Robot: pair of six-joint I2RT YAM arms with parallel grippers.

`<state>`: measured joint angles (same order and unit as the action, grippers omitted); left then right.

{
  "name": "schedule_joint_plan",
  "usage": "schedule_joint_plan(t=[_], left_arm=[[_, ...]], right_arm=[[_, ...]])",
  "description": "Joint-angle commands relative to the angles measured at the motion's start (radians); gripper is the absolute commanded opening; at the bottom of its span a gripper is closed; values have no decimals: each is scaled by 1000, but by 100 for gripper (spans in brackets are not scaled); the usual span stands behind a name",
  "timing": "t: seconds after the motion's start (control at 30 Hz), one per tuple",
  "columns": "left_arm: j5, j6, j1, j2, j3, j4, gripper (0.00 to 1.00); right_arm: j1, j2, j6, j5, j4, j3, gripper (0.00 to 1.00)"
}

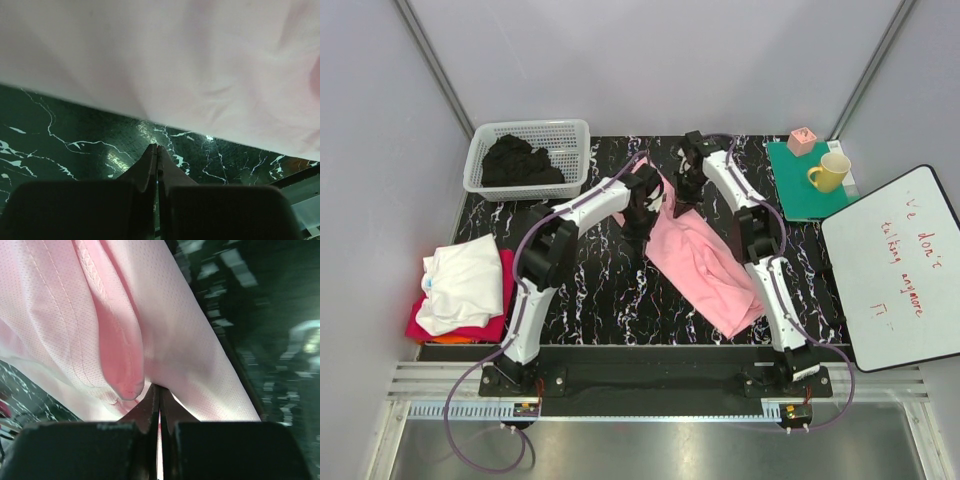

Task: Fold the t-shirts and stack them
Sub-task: Rotate the tshirt 90 degrees

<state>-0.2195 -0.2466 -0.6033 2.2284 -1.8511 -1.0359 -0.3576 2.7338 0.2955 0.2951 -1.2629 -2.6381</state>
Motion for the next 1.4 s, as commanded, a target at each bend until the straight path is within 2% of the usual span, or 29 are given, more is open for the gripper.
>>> schedule_joint_plan(t=[0.0,0.27,0.4,0.43,0.5,0.6,0.9,1.07,1.37], left_arm=[[34,13,7,-87,7,0,0],[43,7,22,-128,36,14,0],[-1,6,22,-133,21,33,0],[-51,7,20,-130,17,42,0],[-92,20,1,-109,-14,60,0],[-153,47,-45,-79,-34,76,0],[-153,104,-248,-7,-103,103,0],[-193,112,-317,77,-172,106,0],[-231,113,-369,175,-226,105,0]], right_arm=[[75,24,16,-142,36,21,0],[170,-6,30,-232,40,98,0],[195,-35,19,-157,49,70,0],[200,-51,13,-136,53,61,0],[198,-123,14,-53,92,49,0],[200,-224,43,-19,148,40,0],[241,-381,41,-68,148,50,0],[270,-428,21,-119,120,72,0],[315,-442,17,-94,103,70,0]])
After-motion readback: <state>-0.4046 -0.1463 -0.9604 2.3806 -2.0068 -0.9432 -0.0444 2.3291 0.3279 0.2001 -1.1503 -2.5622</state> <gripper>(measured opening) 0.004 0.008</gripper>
